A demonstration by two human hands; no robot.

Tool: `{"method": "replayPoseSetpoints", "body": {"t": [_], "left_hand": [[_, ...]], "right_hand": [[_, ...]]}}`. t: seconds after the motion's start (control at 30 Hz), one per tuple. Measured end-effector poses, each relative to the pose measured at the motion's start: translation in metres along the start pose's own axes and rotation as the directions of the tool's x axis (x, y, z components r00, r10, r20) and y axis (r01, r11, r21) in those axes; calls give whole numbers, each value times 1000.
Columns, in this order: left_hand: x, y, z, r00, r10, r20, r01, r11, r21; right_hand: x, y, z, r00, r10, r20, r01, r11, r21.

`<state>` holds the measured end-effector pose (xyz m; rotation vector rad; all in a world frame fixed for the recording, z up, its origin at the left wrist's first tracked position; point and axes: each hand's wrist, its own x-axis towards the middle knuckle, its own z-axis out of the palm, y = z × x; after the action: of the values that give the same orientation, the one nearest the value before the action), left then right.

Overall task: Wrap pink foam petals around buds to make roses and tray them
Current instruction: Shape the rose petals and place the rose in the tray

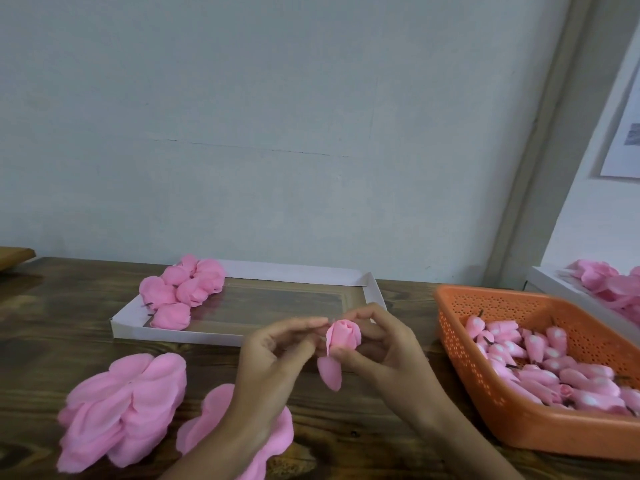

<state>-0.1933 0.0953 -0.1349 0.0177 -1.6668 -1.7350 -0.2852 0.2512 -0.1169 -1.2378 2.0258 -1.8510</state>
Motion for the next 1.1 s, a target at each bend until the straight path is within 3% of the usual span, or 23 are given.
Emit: {"method": "replayPoseSetpoints", "body": {"t": [0.13,0.37,0.77,0.93,1.03,1.1], "left_hand": [[7,3,-5,997,-6,71,13,994,-106],[12,4,-11,979,-50,198,76,989,-126],[13,2,-11,981,-59,182,82,989,-121],[14,-2,-11,980,-152,130,183,940,-287],[15,-2,-9,974,-200,105,226,881,-415],[16,-1,-9,967,-239,86,250,837,-488]], "right_hand": [[1,-3,-4,998,-11,68,7,998,65],[4,-13,-13,989,-18,150,3,995,98],[1,-12,-8,998,-40,48,35,995,98],[0,-9,-2,994,-77,-75,80,996,37],[1,-14,-1,985,62,-162,-51,996,71],[0,-16,-3,965,258,-46,-256,966,33]]}}
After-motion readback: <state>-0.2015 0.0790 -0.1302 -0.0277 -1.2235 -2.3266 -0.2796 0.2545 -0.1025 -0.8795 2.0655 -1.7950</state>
